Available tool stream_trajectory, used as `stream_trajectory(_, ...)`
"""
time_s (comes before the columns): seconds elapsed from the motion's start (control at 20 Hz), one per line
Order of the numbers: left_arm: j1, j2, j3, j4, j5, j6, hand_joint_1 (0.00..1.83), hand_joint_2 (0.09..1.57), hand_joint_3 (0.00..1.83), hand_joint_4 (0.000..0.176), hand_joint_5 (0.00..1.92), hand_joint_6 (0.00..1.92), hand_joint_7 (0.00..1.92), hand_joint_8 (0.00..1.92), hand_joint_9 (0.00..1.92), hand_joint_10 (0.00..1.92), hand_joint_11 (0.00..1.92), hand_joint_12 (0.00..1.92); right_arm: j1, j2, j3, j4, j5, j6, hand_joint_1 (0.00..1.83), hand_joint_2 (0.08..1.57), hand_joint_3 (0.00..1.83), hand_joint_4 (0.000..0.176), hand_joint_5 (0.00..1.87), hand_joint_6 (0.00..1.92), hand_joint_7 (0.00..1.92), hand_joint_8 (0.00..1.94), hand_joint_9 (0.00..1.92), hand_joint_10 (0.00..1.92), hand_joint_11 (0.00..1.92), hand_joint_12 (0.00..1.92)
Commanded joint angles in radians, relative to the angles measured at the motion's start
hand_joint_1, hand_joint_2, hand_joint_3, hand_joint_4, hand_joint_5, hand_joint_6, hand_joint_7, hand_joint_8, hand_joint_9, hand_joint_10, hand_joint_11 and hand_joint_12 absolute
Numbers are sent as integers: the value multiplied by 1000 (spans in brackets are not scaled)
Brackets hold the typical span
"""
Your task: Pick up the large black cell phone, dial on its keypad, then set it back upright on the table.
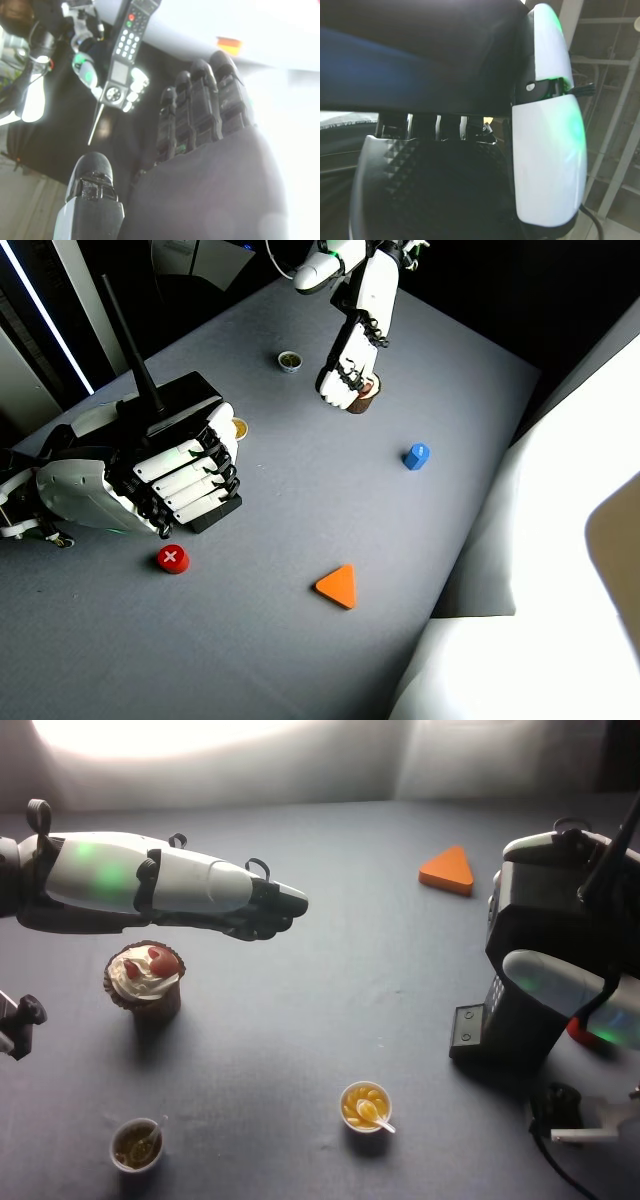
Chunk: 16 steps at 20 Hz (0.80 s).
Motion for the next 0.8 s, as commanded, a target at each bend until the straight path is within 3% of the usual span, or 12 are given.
stream_trajectory(0.0, -24, 14, -1, -71, -50, -13, 0, 1161, 4, 39, 181, 2, 220, 2, 210, 3, 0, 367, -5, 2, 0, -8, 74, 0, 1482, 1150, 1, 0, 836, 1005, 816, 1110, 873, 1222, 791, 1687)
stream_trajectory(0.45, -25, 22, -11, -73, -51, -14, 0, 1156, 0, 38, 181, 1, 222, 0, 214, 3, 0, 398, 15, 6, -13, 16, 74, 0, 1480, 1156, 1, 0, 853, 1013, 795, 1147, 836, 1241, 775, 1686)
stream_trajectory(0.5, -26, 21, -9, -74, -50, -14, 0, 1150, 0, 36, 185, 1, 227, 1, 222, 4, 0, 422, 15, 6, -13, 16, 74, 0, 1477, 1176, 1, 0, 752, 1174, 738, 1204, 819, 1245, 794, 1669)
stream_trajectory(0.7, -29, 19, -9, -74, -49, -15, 0, 1152, 0, 50, 190, 3, 228, 3, 212, 1, 0, 420, 17, 8, -13, 15, 74, 0, 1473, 1200, 2, 0, 642, 1284, 694, 1269, 793, 1299, 793, 1695)
stream_trajectory(0.75, -29, 18, -9, -74, -49, -16, 0, 1155, 1, 43, 185, 1, 223, 1, 210, 0, 0, 418, 17, 9, -12, 10, 74, 0, 1472, 1208, 1, 0, 624, 1296, 685, 1290, 774, 1327, 785, 1707)
